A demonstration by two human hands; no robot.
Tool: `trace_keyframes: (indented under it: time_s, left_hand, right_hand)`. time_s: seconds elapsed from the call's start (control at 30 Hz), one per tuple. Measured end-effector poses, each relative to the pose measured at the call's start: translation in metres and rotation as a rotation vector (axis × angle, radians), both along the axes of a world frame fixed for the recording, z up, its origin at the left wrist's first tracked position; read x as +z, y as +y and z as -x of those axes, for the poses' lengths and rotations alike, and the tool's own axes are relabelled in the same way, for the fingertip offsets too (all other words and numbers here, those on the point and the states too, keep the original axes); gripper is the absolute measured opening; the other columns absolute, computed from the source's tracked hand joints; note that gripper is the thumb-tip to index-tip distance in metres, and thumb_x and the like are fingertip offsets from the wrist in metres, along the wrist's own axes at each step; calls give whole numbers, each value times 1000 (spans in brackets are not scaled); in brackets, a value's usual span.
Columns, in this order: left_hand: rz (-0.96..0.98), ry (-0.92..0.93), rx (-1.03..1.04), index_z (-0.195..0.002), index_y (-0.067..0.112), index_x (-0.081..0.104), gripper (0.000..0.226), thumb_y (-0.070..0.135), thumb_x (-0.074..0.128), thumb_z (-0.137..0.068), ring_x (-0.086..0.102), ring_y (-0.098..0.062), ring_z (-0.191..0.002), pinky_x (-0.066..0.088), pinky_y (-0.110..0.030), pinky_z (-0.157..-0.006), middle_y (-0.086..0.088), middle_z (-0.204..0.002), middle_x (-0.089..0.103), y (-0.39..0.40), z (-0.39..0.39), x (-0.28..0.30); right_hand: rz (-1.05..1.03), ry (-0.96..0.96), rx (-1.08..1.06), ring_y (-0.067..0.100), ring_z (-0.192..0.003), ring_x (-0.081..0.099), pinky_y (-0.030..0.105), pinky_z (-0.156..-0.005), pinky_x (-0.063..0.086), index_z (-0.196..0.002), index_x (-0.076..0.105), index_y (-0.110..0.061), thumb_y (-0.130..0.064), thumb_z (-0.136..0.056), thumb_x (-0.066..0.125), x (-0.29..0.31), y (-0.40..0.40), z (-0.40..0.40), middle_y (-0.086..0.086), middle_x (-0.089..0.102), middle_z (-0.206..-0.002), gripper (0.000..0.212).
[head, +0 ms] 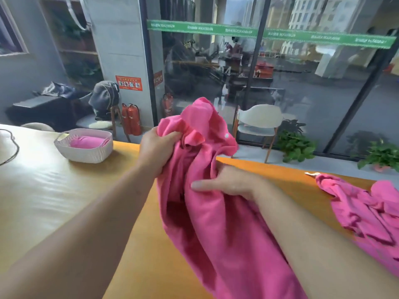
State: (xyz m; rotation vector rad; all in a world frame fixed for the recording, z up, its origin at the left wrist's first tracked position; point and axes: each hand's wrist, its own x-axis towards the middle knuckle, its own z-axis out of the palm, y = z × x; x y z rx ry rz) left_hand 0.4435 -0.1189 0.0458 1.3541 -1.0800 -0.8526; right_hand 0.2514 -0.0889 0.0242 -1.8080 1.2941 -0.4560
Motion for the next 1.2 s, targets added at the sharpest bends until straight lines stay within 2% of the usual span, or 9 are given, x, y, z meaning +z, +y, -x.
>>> trace_keyframes:
  time_s: [0.17, 0.37, 0.53, 0.63, 0.73, 0.87, 0.93, 1.07, 1.2]
  left_hand:
    - [97, -99, 86, -91, 23, 71, 16, 27, 67, -76, 67, -16, -82, 57, -36, -79, 7, -81, 71, -35, -84, 5]
    - [84, 18, 29, -89, 26, 71, 18, 34, 68, -73, 69, -17, -88, 56, -43, -87, 4, -87, 73, -49, -121, -3]
    - [-37, 215, -64, -100, 20, 74, 24, 24, 70, -76, 71, -21, -94, 56, -44, -89, -2, -92, 75, -46, -117, -16]
    - [-95, 263, -87, -94, 21, 75, 20, 25, 71, -75, 71, -24, -94, 56, -46, -89, -2, -91, 76, -48, -119, -25]
    - [-174, 273, -71, -92, 19, 75, 15, 24, 71, -77, 71, -24, -90, 57, -43, -88, -4, -90, 75, -53, -124, -35]
    - [-388, 325, -107, -94, 16, 72, 32, 32, 80, -68, 70, -23, -87, 55, -44, -91, -7, -91, 73, -56, -130, -55]
    - [-439, 292, -118, -91, 16, 71, 21, 27, 78, -75, 67, -21, -82, 54, -35, -86, -7, -91, 72, -56, -129, -61]
    - [-322, 171, 37, -93, 15, 68, 14, 17, 71, -80, 62, -19, -76, 49, -28, -65, -1, -81, 65, -73, -130, -45]
    - [-99, -88, 21, -85, 24, 72, 12, 20, 70, -74, 69, -22, -86, 58, -38, -80, -1, -86, 73, -94, -128, -15]
  right_hand:
    - [-115, 441, -76, 18, -133, 48, 36, -109, 41, -156, 14, -29, -74, -36, 83, -69, -11, -68, -6, 46, -148, 146]
    - [-176, 515, -485, 39, -132, 44, 53, -105, 41, -147, 18, -27, -77, -51, 71, -142, -11, -135, 12, 41, -145, 121]
    - [-58, 390, -518, 34, -123, 55, 37, -99, 40, -133, 51, 1, -17, -102, 40, -155, -30, -156, 23, 56, -135, 37]
    - [25, 354, -531, 26, -100, 69, 27, -85, 49, -106, 64, 12, -7, -86, 70, -141, -43, -163, 29, 67, -109, 28]
    - [-119, 274, -613, 29, -133, 47, 30, -110, 33, -139, 43, 2, -16, -100, 51, -134, -48, -164, 20, 48, -145, 44]
    - [-508, -576, -793, 14, -86, 59, 32, -93, 52, -137, 47, 1, -11, -104, 39, -115, -57, -177, 19, 54, -138, 36]
    - [-508, -635, -760, 17, -75, 54, 25, -70, 53, -113, 59, 1, -5, -103, 41, -110, -56, -173, 18, 65, -105, 22]
    - [-480, -451, -536, 22, -66, 49, 29, -56, 36, -85, 62, -13, -4, -66, 54, -106, -37, -151, 6, 54, -66, 22]
    - [-84, 330, -408, 27, -120, 57, 32, -98, 48, -136, 50, -18, -14, -71, 55, -145, -43, -97, 8, 58, -128, 65]
